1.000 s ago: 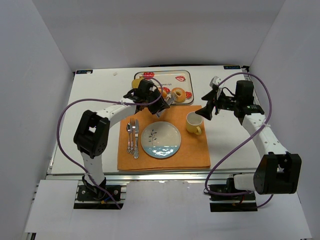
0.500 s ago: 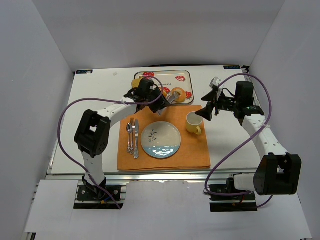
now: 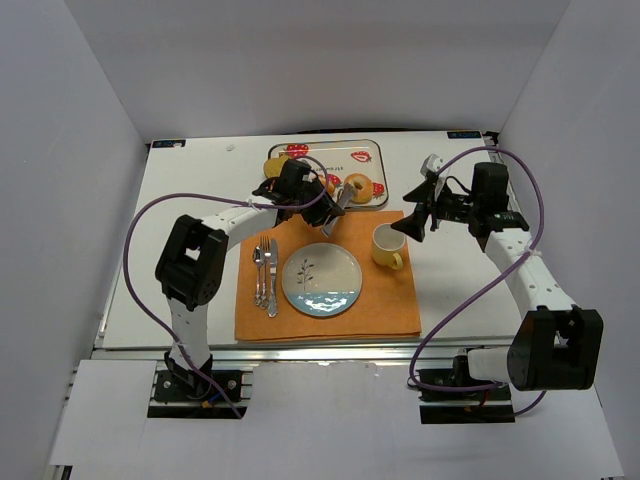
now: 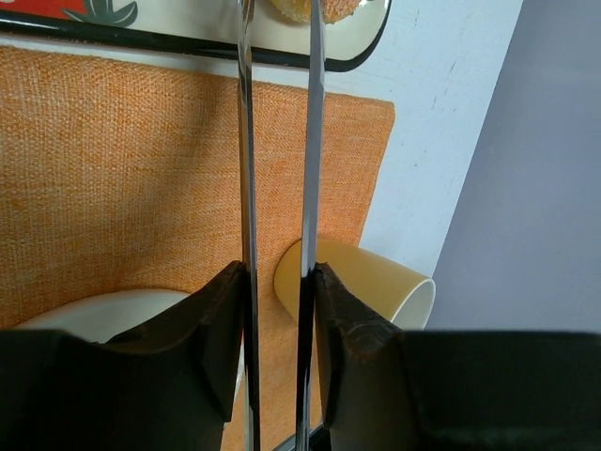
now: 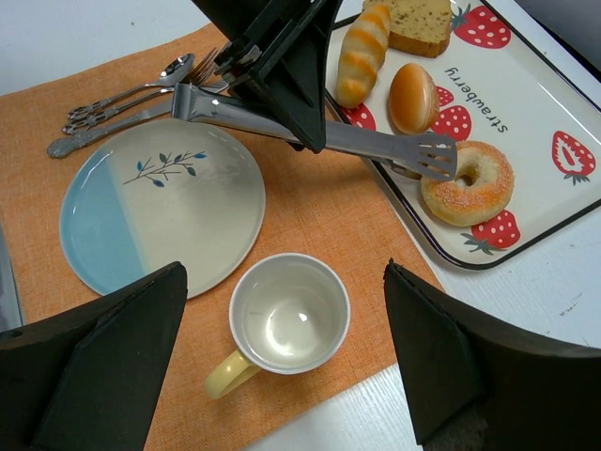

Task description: Place the bread

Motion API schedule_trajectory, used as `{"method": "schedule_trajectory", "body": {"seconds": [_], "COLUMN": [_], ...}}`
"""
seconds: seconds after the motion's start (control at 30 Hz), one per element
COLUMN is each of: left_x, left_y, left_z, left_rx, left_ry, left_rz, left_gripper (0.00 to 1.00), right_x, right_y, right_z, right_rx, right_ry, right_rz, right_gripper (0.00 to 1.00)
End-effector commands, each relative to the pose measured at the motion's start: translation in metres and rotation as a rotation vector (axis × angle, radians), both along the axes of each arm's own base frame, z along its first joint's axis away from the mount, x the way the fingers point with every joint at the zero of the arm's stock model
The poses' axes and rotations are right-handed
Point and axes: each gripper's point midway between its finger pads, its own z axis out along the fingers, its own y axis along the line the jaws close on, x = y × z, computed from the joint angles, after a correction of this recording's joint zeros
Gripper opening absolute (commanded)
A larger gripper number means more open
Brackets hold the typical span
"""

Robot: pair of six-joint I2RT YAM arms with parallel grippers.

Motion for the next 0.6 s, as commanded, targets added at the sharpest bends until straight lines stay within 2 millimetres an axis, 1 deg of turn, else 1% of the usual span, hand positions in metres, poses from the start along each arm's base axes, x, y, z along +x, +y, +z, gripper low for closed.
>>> {"method": "schedule_trajectory", "body": {"seconds": [0.0,0.03,0.07,0.1,0.13,0.17,0.23,0.27,0.3,0.33,0.43,0.47,0.53,0.57], "left_x": [0.008,0.007,0.007,0.007,0.006,0.005,0.004,0.004,0.003,0.002,0.001,0.0,-0.002,-0.007], "left_y": [-0.012,-0.013,-0.013,-0.014,-0.014,-0.015,-0.013,-0.012,-0.011,-0.009,-0.003,-0.001,0.002,0.005], "left_z": [0.03,0.03,0.031,0.033,0.037,0.041,0.048,0.052,0.054,0.062,0.075,0.089,0.102,0.112], "left_rx": [-0.069,-0.076,-0.082,-0.088,-0.096,-0.101,-0.104,-0.103,-0.097,-0.093,-0.075,-0.078,-0.08,-0.084], "left_ry": [-0.062,-0.058,-0.06,-0.064,-0.069,-0.073,-0.089,-0.101,-0.105,-0.129,-0.18,-0.214,-0.252,-0.274], "left_rz": [-0.014,-0.017,-0.02,-0.021,-0.023,-0.026,-0.024,-0.028,-0.03,-0.036,-0.039,-0.037,-0.041,-0.04], "left_gripper": [0.41,0.38,0.33,0.3,0.27,0.16,0.1,0.05,0.04,0.02,0.0,0.0,0.0,0.0], "right_x": [-0.004,-0.005,-0.004,-0.004,-0.004,-0.004,-0.004,-0.003,-0.003,-0.004,-0.004,-0.004,-0.004,-0.004], "right_y": [0.0,0.0,0.0,0.0,-0.001,-0.001,0.0,-0.001,0.0,-0.001,0.0,0.0,-0.001,-0.002], "right_z": [0.011,0.011,0.013,0.012,0.013,0.015,0.016,0.017,0.018,0.018,0.019,0.018,0.019,0.019], "right_rx": [0.018,0.017,0.018,0.018,0.018,0.02,0.021,0.022,0.023,0.023,0.022,0.022,0.02,0.019], "right_ry": [-0.036,-0.037,-0.043,-0.042,-0.042,-0.045,-0.046,-0.046,-0.046,-0.046,-0.046,-0.043,-0.047,-0.044], "right_rz": [0.012,0.012,0.012,0.012,0.01,0.013,0.014,0.014,0.015,0.015,0.017,0.018,0.017,0.016], "right_gripper": [0.89,0.89,0.89,0.89,0.89,0.89,0.89,0.89,0.89,0.89,0.89,0.89,0.89,0.89]}}
